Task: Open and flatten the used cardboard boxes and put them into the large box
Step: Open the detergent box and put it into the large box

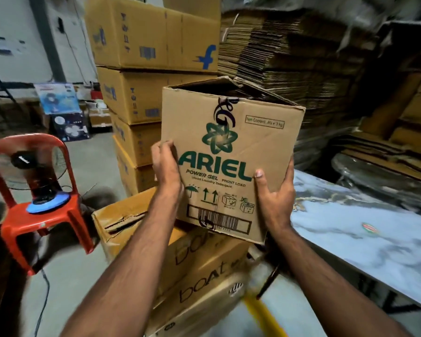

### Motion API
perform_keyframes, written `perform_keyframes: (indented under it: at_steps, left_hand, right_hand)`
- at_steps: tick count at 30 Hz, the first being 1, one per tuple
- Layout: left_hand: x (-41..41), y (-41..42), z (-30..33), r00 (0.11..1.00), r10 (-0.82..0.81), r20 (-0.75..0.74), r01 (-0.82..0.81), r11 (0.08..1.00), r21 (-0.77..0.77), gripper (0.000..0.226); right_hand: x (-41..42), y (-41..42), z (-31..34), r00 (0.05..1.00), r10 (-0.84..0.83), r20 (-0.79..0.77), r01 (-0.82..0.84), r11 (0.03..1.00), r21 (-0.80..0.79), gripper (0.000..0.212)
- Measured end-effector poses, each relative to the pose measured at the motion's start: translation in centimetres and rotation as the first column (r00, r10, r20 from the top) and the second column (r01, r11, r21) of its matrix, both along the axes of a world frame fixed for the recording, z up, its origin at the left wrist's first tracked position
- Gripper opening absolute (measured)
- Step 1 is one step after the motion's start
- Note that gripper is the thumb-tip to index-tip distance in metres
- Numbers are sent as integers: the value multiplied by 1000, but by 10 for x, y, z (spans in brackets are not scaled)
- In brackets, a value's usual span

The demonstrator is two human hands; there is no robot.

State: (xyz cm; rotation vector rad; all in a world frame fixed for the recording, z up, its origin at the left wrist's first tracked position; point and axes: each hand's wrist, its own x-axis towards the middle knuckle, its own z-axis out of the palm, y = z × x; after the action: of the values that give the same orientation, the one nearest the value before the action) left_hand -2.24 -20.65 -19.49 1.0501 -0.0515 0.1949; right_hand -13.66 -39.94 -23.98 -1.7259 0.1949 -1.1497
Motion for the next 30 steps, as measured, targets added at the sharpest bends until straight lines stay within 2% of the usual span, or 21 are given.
perform_keyframes:
  at_steps: [3,7,9,11,12,16,22,26,30]
  left_hand:
    - [-4,-33,7,1000,-6,18,7,1000,-26,20]
    - [-13,-86,11,996,-75,47,75,997,11,12]
    - [-14,-115,8,986,-157,51,155,987,51,21]
    - [-16,-147,3,975,-217,50,214,975,68,41]
    - [-16,-163,-1,971,-238,36,235,970,66,42]
    - [-26,-236,-23,952,-305,-24,306,949,72,18]
    - [-42,-348,-62,877,-453,-164,470,878,88,43]
    - [-56,-420,-78,860,-478,-180,495,867,63,28]
    - [-67,-483,-85,842,-518,-148,533,842,87,33]
  right_hand:
    - [-13,-25,6,999,-39,23,39,999,-16,91]
    - [-29,-72,13,995,-90,45,91,996,-18,91]
    - [-37,-101,16,993,-115,42,115,993,-13,91]
    - [-45,-130,17,989,-147,20,148,989,-29,90]
    - [-50,-145,15,987,-161,6,161,986,-42,90]
    - [-71,-212,2,979,-189,-78,186,981,-48,89]
    - [-107,-317,-33,944,-264,-200,265,964,-19,88]
    - [-127,-384,-44,928,-290,-233,302,953,17,91]
    - [-144,-447,-56,921,-278,-272,298,954,36,93]
